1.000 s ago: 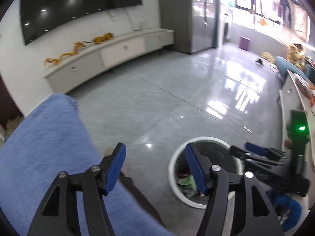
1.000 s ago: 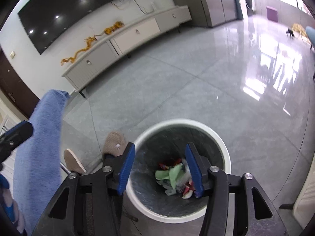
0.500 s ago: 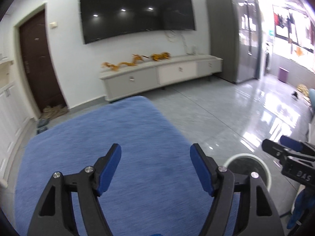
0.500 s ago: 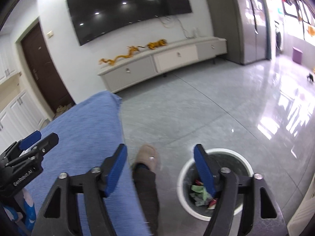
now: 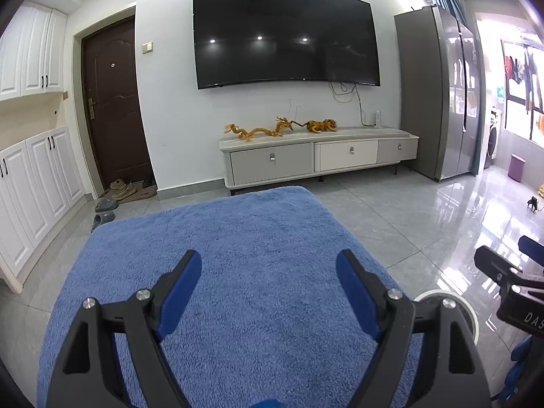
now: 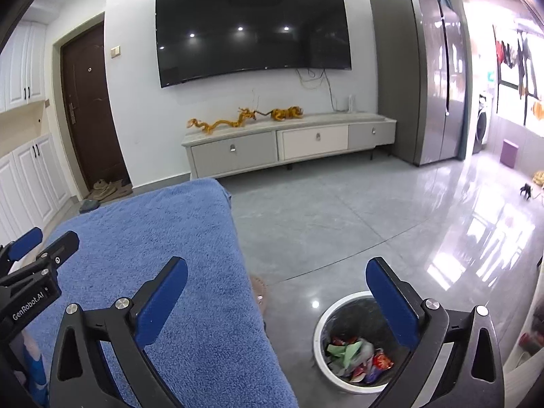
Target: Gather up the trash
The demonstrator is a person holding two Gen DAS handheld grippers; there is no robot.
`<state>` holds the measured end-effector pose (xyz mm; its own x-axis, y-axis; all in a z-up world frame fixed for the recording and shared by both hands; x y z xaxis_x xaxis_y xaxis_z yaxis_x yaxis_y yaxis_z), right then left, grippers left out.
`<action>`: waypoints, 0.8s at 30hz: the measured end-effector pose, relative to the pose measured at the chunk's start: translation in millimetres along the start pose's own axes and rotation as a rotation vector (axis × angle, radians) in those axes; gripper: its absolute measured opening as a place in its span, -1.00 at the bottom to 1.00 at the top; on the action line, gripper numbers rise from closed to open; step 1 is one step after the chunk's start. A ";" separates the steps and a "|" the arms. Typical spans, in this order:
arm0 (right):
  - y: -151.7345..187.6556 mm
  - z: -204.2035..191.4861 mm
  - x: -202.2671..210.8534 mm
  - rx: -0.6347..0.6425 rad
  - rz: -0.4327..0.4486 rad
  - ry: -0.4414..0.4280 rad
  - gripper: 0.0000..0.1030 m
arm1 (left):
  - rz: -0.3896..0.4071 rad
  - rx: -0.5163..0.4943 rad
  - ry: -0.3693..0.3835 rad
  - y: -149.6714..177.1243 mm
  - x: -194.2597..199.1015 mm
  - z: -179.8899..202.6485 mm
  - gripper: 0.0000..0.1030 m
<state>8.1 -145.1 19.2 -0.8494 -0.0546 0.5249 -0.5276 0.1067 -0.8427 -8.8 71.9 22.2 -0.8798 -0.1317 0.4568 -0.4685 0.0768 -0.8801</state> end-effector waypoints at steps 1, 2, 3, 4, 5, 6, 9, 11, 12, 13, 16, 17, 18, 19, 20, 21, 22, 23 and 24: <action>1.0 0.3 3.2 0.002 0.005 0.004 0.99 | 0.005 0.003 -0.001 0.6 2.6 0.1 0.61; 2.7 1.1 5.9 0.003 0.011 0.009 0.99 | 0.011 0.005 -0.005 0.9 5.1 0.8 0.61; 3.6 0.2 8.5 0.002 0.014 0.013 0.99 | 0.016 0.010 -0.009 1.3 6.6 0.9 0.62; 5.5 1.2 11.5 0.001 0.018 0.019 0.99 | 0.023 0.023 -0.013 1.7 9.1 1.1 0.68; 6.4 2.7 12.6 -0.001 0.020 0.024 0.99 | 0.024 0.031 -0.014 2.4 11.6 2.1 0.72; 8.2 4.0 14.3 -0.003 0.023 0.033 0.99 | 0.026 0.037 -0.013 2.8 12.6 1.8 0.76; 10.5 8.3 17.3 -0.004 0.031 0.057 0.99 | 0.045 0.041 -0.018 4.1 19.8 1.5 0.76; 10.8 11.9 20.5 0.000 0.044 0.071 0.99 | 0.059 0.031 -0.026 3.7 23.4 2.9 0.77; 10.5 14.0 21.3 0.000 0.048 0.077 0.99 | 0.062 0.028 -0.026 3.6 25.1 3.9 0.78; 9.5 16.3 23.2 -0.003 0.056 0.082 0.99 | 0.065 0.028 -0.025 4.2 27.1 4.7 0.81; 9.3 19.8 27.6 -0.006 0.068 0.091 0.99 | 0.078 0.030 -0.028 6.1 32.6 6.2 0.93; 9.4 21.0 29.4 -0.002 0.073 0.098 0.99 | 0.082 0.028 -0.027 6.6 33.8 7.7 0.95; 9.3 21.7 30.6 0.001 0.079 0.105 0.99 | 0.086 0.025 -0.028 7.5 35.4 10.3 0.98; 10.0 22.8 32.5 0.003 0.086 0.112 0.99 | 0.090 0.018 -0.031 7.8 36.2 12.2 0.99; 10.5 22.1 32.3 0.004 0.089 0.115 0.99 | 0.093 0.008 -0.037 8.4 36.6 14.9 0.99; 11.4 23.0 32.5 0.005 0.091 0.118 0.99 | 0.095 -0.001 -0.038 8.9 37.0 16.4 1.00; 12.8 23.8 32.2 0.004 0.090 0.123 0.99 | 0.095 -0.011 -0.035 9.6 36.2 19.1 1.00; 13.6 24.5 32.3 0.003 0.090 0.124 0.99 | 0.093 -0.018 -0.032 10.7 34.8 21.6 1.00; 14.0 25.5 31.6 0.002 0.090 0.127 0.99 | 0.089 -0.024 -0.029 11.7 33.5 24.3 1.00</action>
<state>-26.4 -170.7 20.9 -0.8851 0.0807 0.4584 -0.4500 0.1032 -0.8871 -41.8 44.3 24.0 -0.9156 -0.1522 0.3722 -0.3903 0.1136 -0.9137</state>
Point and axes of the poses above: each gripper's, at about its wrist camera, not at the fingertips, and x roughly against the way its jaws point, z to its right, y to its underside, the point moved 1 cm from there along -x, roughly the way its jaws point, and after that the axes turned 4 degrees about -x, right-handed, at the moved point
